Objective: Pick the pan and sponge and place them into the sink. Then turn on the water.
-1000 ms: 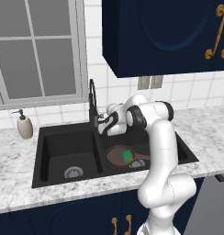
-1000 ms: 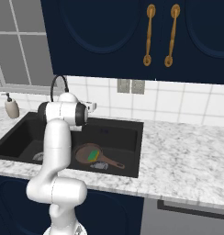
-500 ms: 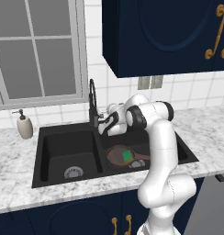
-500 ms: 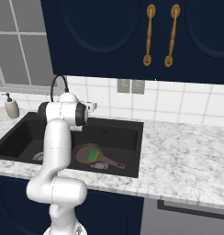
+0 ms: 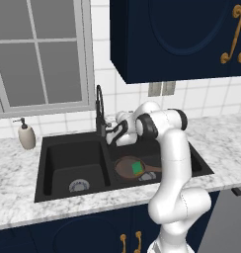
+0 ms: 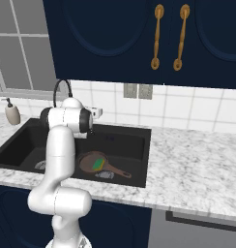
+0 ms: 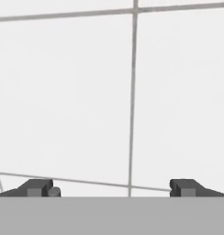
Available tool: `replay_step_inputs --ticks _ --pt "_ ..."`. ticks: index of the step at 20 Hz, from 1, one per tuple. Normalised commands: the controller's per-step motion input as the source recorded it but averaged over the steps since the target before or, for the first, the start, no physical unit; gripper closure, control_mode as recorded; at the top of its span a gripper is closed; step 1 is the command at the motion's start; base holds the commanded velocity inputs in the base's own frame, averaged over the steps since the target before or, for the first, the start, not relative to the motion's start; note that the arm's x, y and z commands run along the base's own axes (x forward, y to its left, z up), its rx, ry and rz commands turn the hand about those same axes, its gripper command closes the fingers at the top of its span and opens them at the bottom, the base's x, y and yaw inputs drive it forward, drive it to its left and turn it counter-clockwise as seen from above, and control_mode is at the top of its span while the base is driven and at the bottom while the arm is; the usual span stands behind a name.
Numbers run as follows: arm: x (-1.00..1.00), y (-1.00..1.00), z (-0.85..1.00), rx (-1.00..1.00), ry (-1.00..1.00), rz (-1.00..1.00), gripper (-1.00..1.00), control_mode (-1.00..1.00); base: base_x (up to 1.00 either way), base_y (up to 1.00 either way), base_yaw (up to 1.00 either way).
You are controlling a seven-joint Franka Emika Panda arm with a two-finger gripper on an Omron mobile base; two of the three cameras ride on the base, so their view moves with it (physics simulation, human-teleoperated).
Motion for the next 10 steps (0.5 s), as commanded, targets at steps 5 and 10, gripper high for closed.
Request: replay_step_inputs --ticks 5,10 --pt "0.0 -0.85 -0.1 0.0 -0.07 0.0 -1.0 -1.0 0.0 0.0 0.0" --pt "0.0 -0.99 -0.16 0.02 -0.07 0.0 -1.0 -1.0 0.0 0.0 0.0"
